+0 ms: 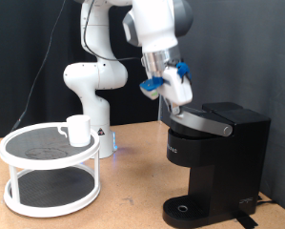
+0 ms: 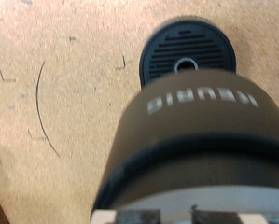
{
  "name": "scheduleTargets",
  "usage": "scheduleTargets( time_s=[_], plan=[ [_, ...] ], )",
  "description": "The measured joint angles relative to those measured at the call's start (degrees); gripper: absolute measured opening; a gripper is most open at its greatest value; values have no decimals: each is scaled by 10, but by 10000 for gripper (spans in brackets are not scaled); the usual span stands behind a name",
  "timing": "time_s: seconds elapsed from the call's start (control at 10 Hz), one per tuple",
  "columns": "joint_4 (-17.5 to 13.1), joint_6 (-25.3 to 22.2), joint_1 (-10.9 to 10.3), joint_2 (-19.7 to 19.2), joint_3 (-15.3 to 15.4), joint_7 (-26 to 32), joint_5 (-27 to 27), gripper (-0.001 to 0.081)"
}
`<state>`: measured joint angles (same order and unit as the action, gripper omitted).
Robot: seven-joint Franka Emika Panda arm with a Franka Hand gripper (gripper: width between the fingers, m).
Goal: Make a cup of coffee with the keurig machine
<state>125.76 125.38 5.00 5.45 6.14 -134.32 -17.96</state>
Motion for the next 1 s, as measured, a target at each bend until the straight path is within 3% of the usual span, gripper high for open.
scheduleTargets(
  time_s=[0.3,0.8,1.0],
  plan=[
    [11,44,2,-29,-1,6,0,0],
    [13,43,4,-29,-4,38,-5,0],
    [27,41,7,-26,-13,77,-32,0]
  ],
)
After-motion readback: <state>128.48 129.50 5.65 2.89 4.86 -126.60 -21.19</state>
